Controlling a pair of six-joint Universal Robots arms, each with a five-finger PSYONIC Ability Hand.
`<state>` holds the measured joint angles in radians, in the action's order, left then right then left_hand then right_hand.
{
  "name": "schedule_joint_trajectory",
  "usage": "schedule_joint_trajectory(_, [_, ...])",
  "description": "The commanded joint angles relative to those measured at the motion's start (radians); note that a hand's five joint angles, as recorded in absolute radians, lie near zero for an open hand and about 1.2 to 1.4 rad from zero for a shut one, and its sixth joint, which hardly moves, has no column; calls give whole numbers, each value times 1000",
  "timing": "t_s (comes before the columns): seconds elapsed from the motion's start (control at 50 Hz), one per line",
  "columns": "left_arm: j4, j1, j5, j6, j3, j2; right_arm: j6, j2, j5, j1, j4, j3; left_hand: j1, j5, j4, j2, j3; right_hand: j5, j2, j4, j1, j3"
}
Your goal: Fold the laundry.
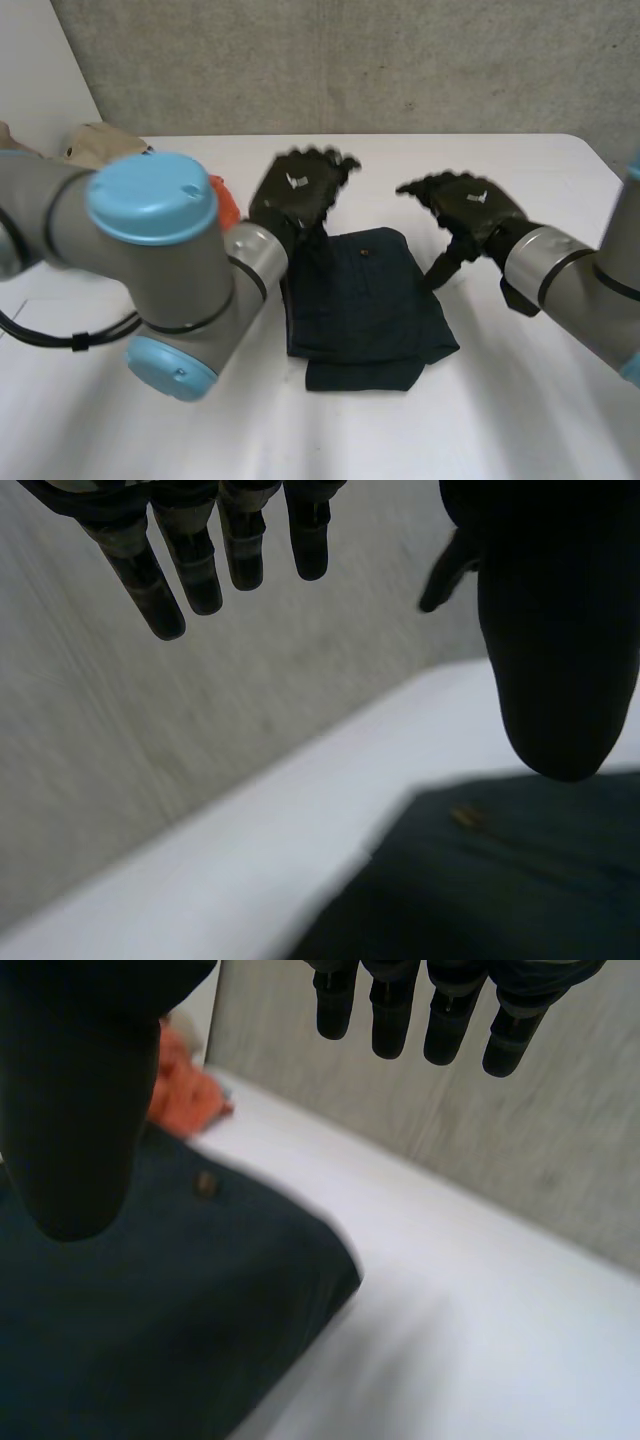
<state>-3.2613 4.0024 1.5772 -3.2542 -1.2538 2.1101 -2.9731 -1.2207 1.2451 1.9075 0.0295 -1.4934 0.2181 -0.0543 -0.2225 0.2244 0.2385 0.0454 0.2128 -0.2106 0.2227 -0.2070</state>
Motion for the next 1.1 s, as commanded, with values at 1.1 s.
schedule_joint_trajectory(1.1, [203,104,-577,51,100,-90,-21,247,-33,1,-169,-123,10,1,-6,4,-10,301,309,-311,299,-314])
